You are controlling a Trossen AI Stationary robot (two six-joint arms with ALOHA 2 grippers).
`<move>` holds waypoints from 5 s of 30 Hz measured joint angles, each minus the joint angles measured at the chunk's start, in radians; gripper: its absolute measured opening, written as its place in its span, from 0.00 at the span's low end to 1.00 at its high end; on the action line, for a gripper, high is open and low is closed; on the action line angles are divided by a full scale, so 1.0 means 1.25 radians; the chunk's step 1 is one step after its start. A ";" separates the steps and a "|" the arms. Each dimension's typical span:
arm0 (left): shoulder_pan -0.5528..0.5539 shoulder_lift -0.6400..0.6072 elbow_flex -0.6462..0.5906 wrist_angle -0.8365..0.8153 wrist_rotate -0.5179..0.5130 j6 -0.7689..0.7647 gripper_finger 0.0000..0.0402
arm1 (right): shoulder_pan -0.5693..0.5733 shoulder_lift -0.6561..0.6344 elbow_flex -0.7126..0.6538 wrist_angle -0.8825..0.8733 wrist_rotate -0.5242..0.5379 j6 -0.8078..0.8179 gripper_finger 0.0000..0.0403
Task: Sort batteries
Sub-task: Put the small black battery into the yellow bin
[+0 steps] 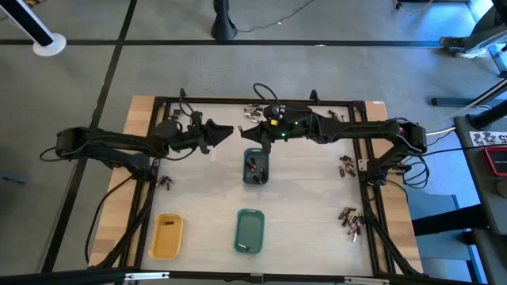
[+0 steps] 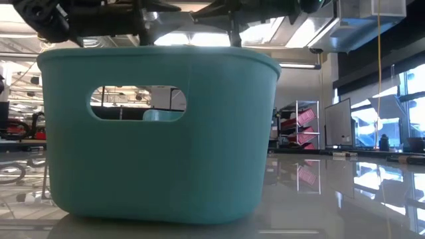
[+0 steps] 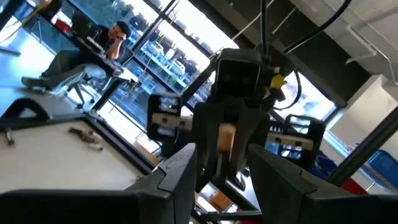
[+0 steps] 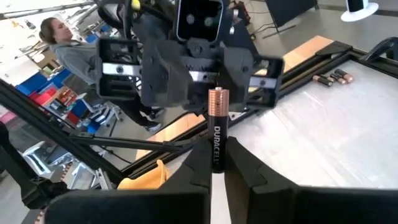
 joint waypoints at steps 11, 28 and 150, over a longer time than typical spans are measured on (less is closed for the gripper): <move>-0.011 0.068 0.039 0.037 0.008 0.010 0.34 | 0.000 0.000 0.000 -0.020 -0.014 -0.009 0.04; -0.013 0.133 0.060 0.078 0.022 -0.007 0.34 | 0.000 0.000 0.000 -0.037 0.001 -0.009 0.05; -0.859 0.005 0.076 -1.073 0.134 -0.747 0.31 | -0.251 -0.073 0.000 -0.334 -0.166 -0.279 0.63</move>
